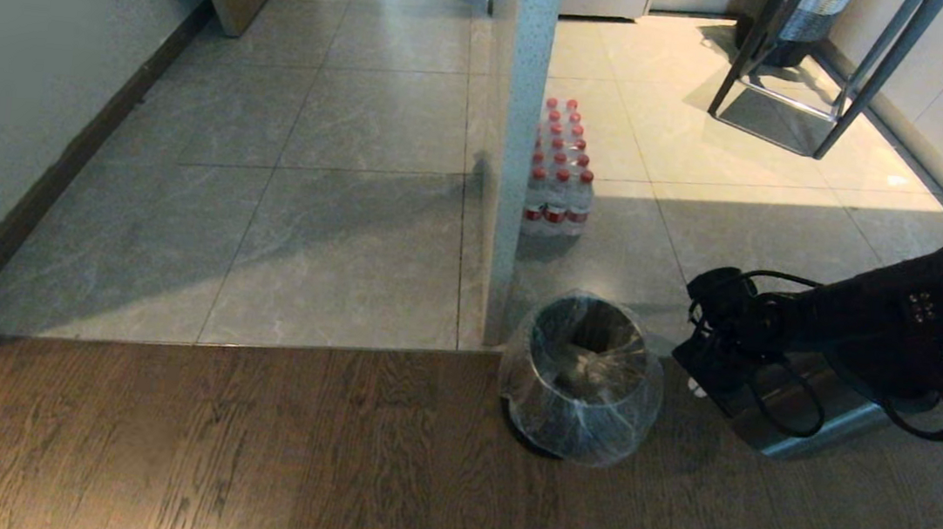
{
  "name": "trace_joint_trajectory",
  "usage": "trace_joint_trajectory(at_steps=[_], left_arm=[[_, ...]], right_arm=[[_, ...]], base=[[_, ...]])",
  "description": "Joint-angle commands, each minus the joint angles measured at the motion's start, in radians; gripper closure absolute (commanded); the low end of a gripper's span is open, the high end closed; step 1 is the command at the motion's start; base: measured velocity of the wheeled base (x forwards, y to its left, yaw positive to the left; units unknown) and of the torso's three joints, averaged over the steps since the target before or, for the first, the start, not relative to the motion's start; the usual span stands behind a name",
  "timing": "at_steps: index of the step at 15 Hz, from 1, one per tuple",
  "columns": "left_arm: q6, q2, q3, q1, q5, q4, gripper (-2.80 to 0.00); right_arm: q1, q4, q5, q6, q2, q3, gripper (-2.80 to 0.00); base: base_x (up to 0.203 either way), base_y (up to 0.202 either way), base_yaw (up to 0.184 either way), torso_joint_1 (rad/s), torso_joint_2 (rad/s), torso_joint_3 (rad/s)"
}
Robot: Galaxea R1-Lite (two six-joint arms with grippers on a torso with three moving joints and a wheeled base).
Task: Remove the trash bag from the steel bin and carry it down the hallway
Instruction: Pick up the trash bag
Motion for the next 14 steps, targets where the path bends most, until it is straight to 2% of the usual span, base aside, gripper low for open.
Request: trace_joint_trajectory(at_steps=[1, 3, 6, 9, 10, 12, 14], left_arm=[[0.0, 0.0, 0.0, 0.0, 0.0, 0.0, 0.0], [0.0, 0.0, 0.0, 0.0, 0.0, 0.0, 0.0], [0.0, 0.0, 0.0, 0.0, 0.0, 0.0, 0.0], [0.0, 0.0, 0.0, 0.0, 0.0, 0.0, 0.0], [0.0, -0.002, 0.0, 0.0, 0.0, 0.0, 0.0], [0.0, 0.0, 0.0, 0.0, 0.0, 0.0, 0.0], [0.0, 0.0, 0.0, 0.0, 0.0, 0.0, 0.0]], right_arm=[[-0.014, 0.055, -0.001, 0.006, -0.08, 0.019, 0.0], [-0.056, 0.135, 0.013, 0.013, -0.117, 0.033, 0.0], [-0.116, 0.146, 0.007, 0.008, -0.13, 0.06, 0.0], [-0.219, 0.181, -0.003, -0.012, -0.145, 0.059, 0.0], [-0.247, 0.19, 0.016, -0.039, -0.156, 0.065, 0.0], [-0.305, 0.213, 0.148, -0.114, -0.156, 0.059, 0.0], [-0.326, 0.316, 0.199, -0.218, -0.129, 0.06, 0.0]], base=[[0.0, 0.0, 0.0, 0.0, 0.0, 0.0], [0.0, 0.0, 0.0, 0.0, 0.0, 0.0], [0.0, 0.0, 0.0, 0.0, 0.0, 0.0], [0.0, 0.0, 0.0, 0.0, 0.0, 0.0], [0.0, 0.0, 0.0, 0.0, 0.0, 0.0], [0.0, 0.0, 0.0, 0.0, 0.0, 0.0], [0.0, 0.0, 0.0, 0.0, 0.0, 0.0]])
